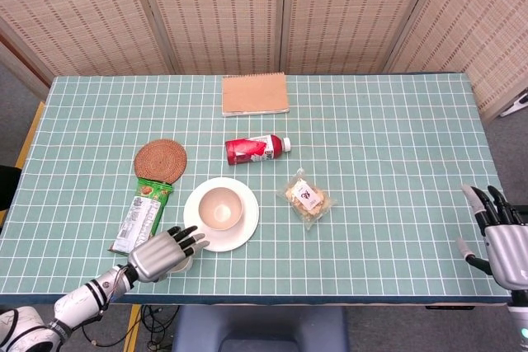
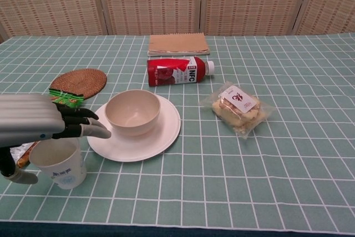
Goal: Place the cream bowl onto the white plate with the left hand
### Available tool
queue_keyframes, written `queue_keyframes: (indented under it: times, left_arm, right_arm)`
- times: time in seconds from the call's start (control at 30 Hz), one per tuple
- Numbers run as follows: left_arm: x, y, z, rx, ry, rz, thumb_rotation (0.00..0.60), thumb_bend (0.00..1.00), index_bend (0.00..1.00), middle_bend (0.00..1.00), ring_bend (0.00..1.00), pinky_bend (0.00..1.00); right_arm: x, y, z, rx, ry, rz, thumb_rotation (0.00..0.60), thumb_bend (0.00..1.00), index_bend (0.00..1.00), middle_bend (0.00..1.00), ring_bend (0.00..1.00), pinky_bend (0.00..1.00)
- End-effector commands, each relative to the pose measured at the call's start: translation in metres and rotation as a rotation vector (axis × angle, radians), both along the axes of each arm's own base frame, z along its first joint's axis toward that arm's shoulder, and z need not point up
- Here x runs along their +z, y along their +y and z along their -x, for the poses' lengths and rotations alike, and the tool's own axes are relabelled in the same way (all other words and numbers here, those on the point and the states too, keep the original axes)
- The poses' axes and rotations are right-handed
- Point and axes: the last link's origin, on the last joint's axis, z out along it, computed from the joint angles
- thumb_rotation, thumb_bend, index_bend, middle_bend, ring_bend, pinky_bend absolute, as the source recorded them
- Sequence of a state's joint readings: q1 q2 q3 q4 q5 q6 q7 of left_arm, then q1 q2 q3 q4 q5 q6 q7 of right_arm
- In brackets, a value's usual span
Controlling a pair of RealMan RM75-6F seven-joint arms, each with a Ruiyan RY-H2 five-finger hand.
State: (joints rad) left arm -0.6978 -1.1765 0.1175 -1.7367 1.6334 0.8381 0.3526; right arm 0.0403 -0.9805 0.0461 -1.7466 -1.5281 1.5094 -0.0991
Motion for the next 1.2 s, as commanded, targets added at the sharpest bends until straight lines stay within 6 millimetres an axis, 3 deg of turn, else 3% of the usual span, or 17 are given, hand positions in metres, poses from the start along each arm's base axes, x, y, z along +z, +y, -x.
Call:
queue_keyframes:
  times: [0.03,0.17,0.33,0.7,1.2]
  left_arm:
    - [-0.003,0.002,0.001,0.008,-0.027,-0.015,0.6,0.17,0.15,0.01,0.09,0.36]
    - [-0.006,0.004,0.004,0.008,-0.04,-0.028,0.6,0.17,0.24,0.09,0.2,0.53]
    - [-0.007,0.004,0.004,0.002,-0.054,-0.041,0.6,0.17,0.32,0.18,0.27,0.63]
    - [0.007,0.013,0.0,0.0,-0.068,-0.083,0.6,0.17,0.37,0.25,0.31,0.67]
    - [0.054,0.061,-0.049,-0.015,-0.167,-0.21,0.6,0.17,0.38,0.27,0.31,0.69]
  right_arm:
    - [0.0,0.0,0.0,-0.001,-0.001,0.0,0.6,0.29,0.0,0.11,0.02,0.18]
    - [-0.001,-0.001,0.0,-0.001,-0.001,-0.003,0.6,0.29,0.0,0.11,0.02,0.18]
    - [0.0,-0.001,-0.001,0.0,0.0,-0.001,0.6,0.29,0.0,0.11,0.02,0.18]
    - [0.001,0.0,-0.002,0.001,-0.001,0.005,0.6,0.29,0.0,0.11,0.02,0.18]
    - [0.0,-0.003,-0.003,0.01,-0.003,-0.001,0.6,0.29,0.0,0.11,0.02,0.18]
